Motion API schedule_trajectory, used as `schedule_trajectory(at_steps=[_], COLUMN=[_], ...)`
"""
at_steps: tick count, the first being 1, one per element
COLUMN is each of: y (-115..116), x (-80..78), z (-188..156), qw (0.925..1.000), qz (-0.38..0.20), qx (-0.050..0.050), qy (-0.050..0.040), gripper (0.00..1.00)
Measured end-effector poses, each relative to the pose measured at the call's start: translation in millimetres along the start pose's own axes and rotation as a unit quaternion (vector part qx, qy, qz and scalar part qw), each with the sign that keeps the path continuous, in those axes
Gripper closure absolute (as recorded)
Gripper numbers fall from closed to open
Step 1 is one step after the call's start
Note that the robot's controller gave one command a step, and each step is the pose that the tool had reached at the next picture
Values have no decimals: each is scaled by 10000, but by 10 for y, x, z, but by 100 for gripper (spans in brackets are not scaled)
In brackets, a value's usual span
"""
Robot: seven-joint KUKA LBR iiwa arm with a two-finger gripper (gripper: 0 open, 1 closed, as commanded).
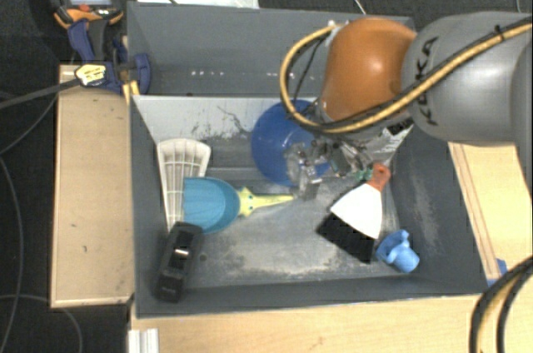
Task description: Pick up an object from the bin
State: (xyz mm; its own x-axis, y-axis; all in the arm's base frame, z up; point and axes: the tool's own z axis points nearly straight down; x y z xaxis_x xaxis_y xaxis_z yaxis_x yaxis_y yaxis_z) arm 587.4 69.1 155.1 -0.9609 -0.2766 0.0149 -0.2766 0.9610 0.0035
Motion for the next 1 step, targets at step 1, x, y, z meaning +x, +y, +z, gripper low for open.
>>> schedule_trajectory(at_steps=[1], y=[-10], x=[4], z=[-538], qw=[10000], qz=[20], qx=[11], qy=[-51], gripper=[100])
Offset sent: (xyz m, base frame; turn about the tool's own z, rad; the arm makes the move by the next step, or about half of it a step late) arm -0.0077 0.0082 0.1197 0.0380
